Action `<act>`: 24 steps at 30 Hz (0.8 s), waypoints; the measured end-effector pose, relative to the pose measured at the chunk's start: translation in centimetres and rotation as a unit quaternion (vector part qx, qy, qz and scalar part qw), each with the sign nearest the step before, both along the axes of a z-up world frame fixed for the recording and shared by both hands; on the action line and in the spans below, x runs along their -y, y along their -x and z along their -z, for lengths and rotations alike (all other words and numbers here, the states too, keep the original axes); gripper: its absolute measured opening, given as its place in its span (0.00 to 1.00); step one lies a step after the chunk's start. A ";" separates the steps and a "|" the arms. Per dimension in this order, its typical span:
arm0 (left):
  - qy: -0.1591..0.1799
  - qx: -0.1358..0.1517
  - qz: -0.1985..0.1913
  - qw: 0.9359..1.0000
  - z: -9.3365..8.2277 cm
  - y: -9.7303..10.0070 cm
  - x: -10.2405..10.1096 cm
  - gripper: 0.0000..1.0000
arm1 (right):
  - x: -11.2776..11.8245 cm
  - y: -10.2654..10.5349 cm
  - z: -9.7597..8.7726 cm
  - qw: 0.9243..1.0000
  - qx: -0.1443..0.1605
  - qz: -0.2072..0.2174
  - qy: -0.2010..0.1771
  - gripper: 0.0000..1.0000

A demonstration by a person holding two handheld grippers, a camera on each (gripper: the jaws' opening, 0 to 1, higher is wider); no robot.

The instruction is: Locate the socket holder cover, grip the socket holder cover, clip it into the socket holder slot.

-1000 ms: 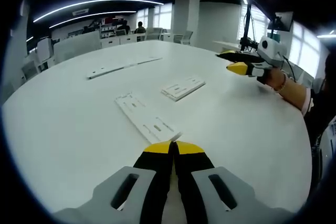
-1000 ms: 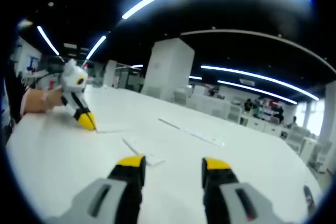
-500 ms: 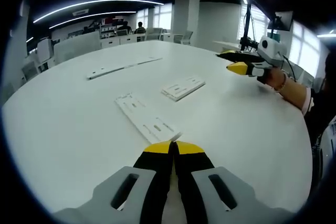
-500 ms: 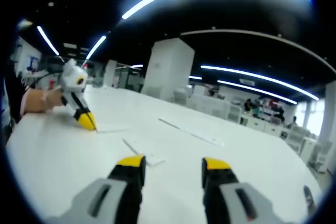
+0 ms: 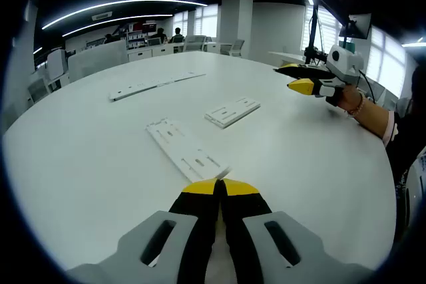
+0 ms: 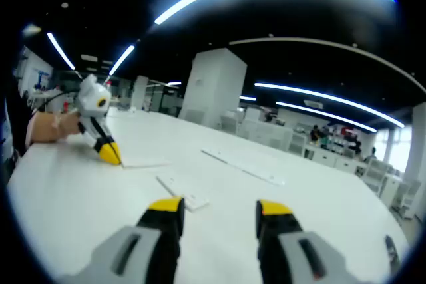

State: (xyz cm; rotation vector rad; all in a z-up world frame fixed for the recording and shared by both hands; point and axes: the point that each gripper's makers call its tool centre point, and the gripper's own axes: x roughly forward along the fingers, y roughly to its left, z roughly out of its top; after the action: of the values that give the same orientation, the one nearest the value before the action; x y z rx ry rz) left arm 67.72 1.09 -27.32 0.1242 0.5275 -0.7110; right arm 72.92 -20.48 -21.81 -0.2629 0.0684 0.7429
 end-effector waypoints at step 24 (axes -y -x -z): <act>-0.003 0.005 0.001 1.000 0.0 0.1 0.0 0.03 | -0.1 0.1 0.0 1.000 0.001 0.000 0.001 0.44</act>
State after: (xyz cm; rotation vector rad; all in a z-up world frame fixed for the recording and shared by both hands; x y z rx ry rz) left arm 67.62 1.06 -27.35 0.1342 0.5197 -0.7101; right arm 72.78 -20.39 -21.84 -0.2654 0.0675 0.7425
